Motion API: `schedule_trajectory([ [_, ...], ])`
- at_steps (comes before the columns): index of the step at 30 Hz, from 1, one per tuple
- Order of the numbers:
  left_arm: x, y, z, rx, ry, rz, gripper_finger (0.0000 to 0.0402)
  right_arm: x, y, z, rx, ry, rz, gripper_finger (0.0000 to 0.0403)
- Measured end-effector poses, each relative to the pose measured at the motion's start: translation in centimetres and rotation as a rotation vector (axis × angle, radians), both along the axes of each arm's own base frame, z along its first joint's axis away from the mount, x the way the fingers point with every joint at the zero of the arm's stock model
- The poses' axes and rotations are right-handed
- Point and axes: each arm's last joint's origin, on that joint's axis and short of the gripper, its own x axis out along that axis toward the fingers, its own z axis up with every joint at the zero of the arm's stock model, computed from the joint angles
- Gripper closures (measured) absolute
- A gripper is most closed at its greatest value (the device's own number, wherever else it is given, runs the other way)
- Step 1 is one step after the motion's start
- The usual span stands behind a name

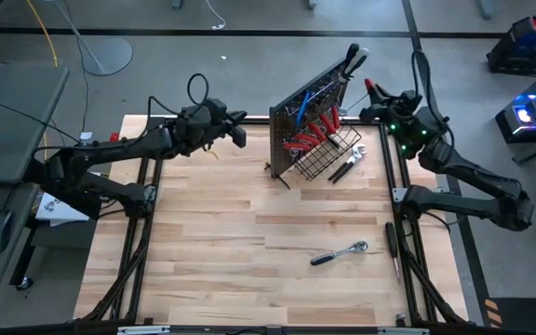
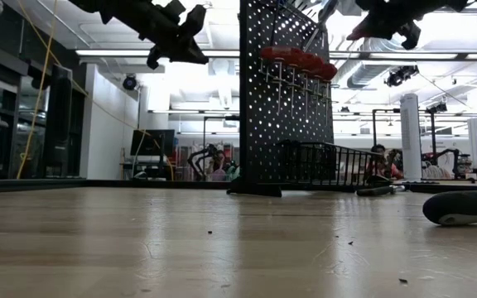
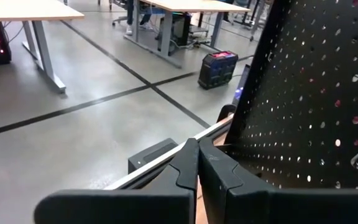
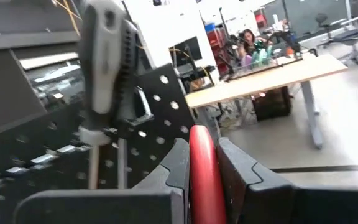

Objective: Hang tools onto peg board
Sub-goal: Hang the red allen wrench on the peg board

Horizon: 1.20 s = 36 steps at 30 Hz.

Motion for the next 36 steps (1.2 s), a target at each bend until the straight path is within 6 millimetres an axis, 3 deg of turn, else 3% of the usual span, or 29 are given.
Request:
schedule_trajectory([
  [11, 0.0, 0.0, 0.0, 0.022, 0.020, -0.004, 0.0401, 2.3, -1.9, -1.5, 0.020, 0.096, 0.010, 0.0367],
  [21, 0.0, 0.0, 0.0, 0.022, 0.020, -0.003, 0.0401, 2.5, -2.0, -2.1, 0.001, 0.230, 0.014, 0.0367],
  [30, 0.0, 0.0, 0.0, 0.022, 0.020, -0.001, 0.0401, 3.9, -2.8, -3.6, 0.021, 0.360, 0.072, 0.0367],
  [36, 0.0, 0.0, 0.0, 0.022, 0.020, -0.001, 0.0401, 3.9, -2.8, -4.0, 0.034, 0.407, 0.043, 0.0328],
])
